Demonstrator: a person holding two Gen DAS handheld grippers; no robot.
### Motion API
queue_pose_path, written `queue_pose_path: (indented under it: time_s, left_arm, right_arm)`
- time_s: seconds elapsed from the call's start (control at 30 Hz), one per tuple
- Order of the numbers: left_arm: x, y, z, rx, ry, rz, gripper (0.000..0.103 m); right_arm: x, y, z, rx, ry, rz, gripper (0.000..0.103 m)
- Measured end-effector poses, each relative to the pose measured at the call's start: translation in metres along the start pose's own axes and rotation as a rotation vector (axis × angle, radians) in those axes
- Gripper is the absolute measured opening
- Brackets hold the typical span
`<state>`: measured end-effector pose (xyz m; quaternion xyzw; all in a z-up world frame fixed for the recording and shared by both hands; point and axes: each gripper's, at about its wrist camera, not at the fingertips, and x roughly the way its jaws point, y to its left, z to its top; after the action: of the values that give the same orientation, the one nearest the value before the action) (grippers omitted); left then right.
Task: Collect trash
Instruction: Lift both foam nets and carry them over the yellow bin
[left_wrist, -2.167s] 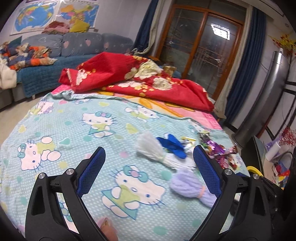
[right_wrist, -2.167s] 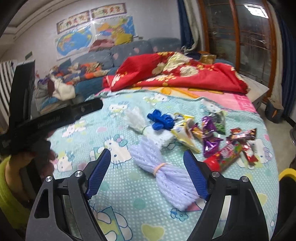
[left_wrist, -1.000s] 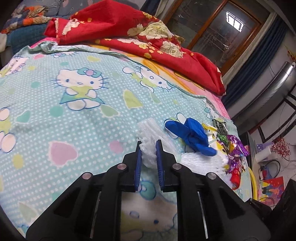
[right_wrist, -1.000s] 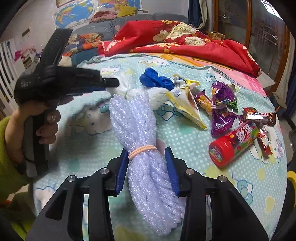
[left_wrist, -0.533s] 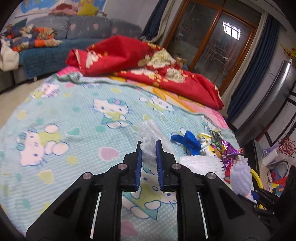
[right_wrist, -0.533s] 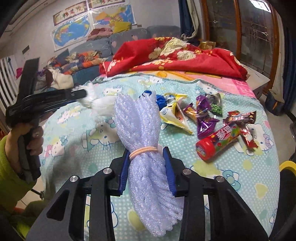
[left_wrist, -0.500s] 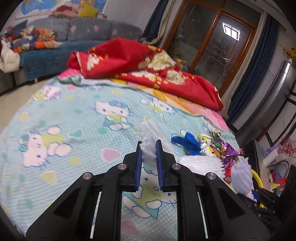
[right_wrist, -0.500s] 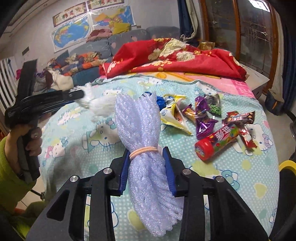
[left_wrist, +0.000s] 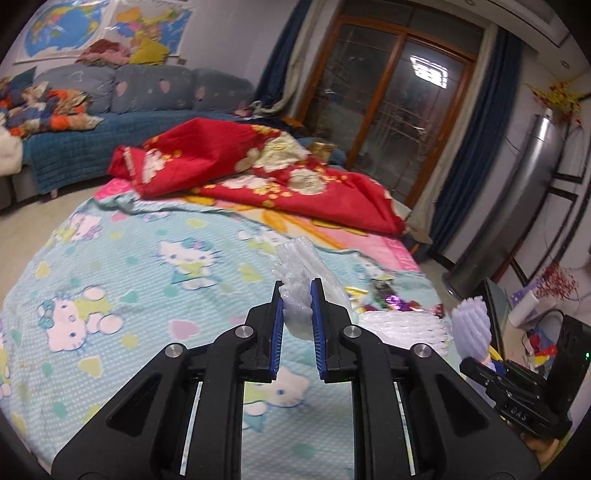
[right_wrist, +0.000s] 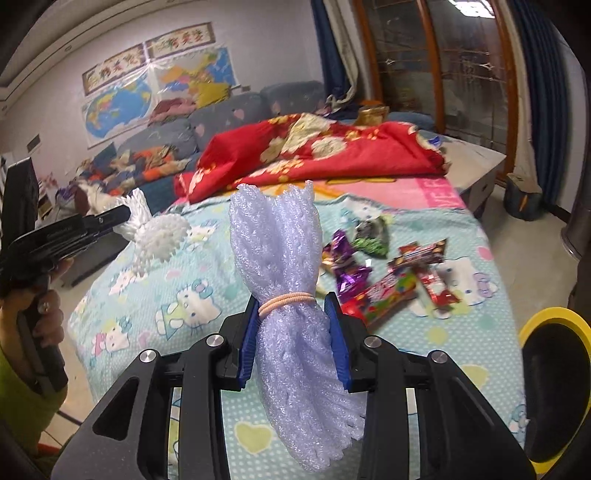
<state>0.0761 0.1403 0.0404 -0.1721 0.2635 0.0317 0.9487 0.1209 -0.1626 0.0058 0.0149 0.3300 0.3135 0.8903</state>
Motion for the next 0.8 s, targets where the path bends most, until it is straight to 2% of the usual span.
queue_pose_path:
  time_s: [0.37,0.8]
  left_arm:
    - [0.015,-0.057,-0.005,0.090,0.027,-0.082,0.009]
    - [0.039,-0.117,-0.024,0.189,0.064,-0.120,0.009]
  right_arm:
    - [-0.033,-0.038,0.002,0.066,-0.073,-0.078,0.033]
    - [-0.061,-0.105,-0.010,0.178,-0.106,-0.188,0.033]
